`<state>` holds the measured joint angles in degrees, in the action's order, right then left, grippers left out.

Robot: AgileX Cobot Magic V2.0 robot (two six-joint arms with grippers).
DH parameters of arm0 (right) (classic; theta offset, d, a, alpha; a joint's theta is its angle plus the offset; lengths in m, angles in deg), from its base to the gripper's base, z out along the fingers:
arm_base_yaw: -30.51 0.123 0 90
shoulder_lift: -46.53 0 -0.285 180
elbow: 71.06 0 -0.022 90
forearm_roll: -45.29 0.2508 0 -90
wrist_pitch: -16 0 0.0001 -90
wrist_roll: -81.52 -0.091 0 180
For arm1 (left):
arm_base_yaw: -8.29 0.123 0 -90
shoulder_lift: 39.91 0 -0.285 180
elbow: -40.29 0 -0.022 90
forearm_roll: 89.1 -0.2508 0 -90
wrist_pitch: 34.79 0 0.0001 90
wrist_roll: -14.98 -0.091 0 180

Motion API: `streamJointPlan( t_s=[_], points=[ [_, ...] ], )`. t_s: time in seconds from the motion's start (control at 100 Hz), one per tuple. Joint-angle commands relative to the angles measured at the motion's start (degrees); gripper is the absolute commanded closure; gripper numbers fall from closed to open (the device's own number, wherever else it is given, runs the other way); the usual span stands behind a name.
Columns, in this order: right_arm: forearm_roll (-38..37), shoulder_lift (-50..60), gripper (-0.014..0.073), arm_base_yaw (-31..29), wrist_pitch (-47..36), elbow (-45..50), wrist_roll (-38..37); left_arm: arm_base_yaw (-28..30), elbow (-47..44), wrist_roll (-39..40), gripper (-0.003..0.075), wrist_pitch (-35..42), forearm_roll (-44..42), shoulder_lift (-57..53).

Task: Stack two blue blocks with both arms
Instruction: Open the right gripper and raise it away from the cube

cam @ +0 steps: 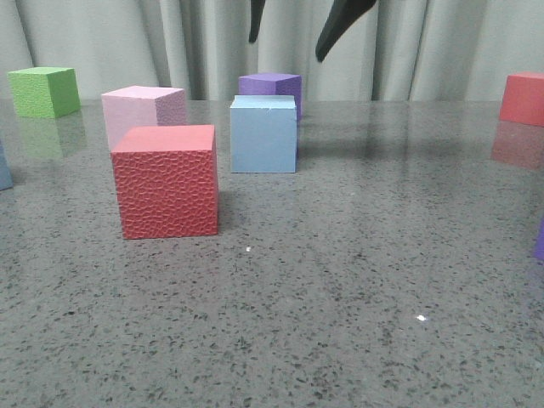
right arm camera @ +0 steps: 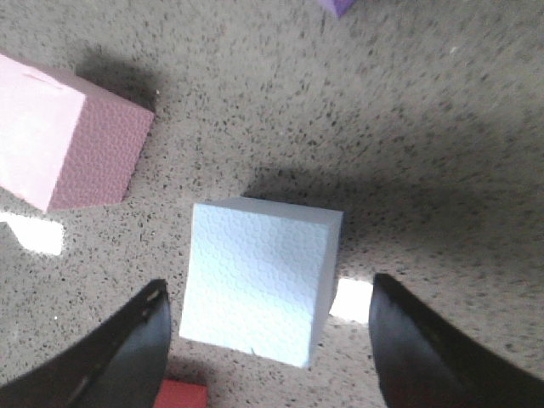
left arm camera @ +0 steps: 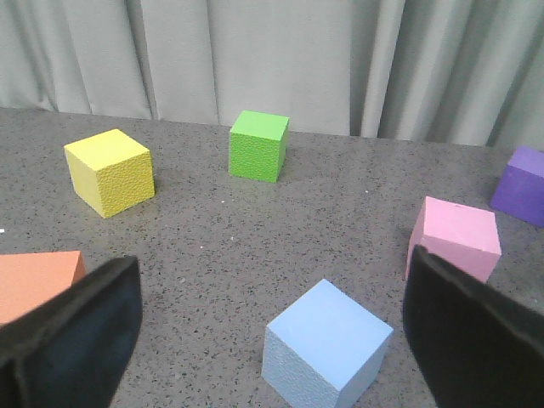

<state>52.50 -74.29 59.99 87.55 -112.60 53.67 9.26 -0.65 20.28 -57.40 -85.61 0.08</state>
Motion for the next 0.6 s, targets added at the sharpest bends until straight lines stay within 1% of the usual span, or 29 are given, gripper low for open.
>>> streamJointPlan(
  t_s=[0.0, 0.12, 0.24, 0.28, 0.59],
  points=[
    [-1.48, 5.64, 0.0108, -0.21, 3.47, 0.18, 2.2, 0.28, 2.23, 0.14, 0.0122, 4.36, 0.63, 0.41],
    [-3.27, 9.33, 0.0108, -0.21, 2.44, 4.9, 3.1, 0.28, 2.23, 0.14, 0.0122, 4.36, 0.63, 0.41],
    [-6.07, 14.49, 0.0108, -0.21, 0.22, 12.94, 4.03, 0.28, 2.23, 0.14, 0.0122, 4.29, 0.51, 0.41],
    [-7.21, 16.32, 0.0108, -0.21, -1.85, 15.55, 4.05, 0.28, 2.23, 0.14, 0.0122, 4.29, 0.51, 0.41],
    [-7.21, 34.04, 0.0108, -0.21, -17.59, 38.87, 4.05, 0.28, 2.23, 0.14, 0.0122, 4.24, 0.51, 0.41]
  ],
)
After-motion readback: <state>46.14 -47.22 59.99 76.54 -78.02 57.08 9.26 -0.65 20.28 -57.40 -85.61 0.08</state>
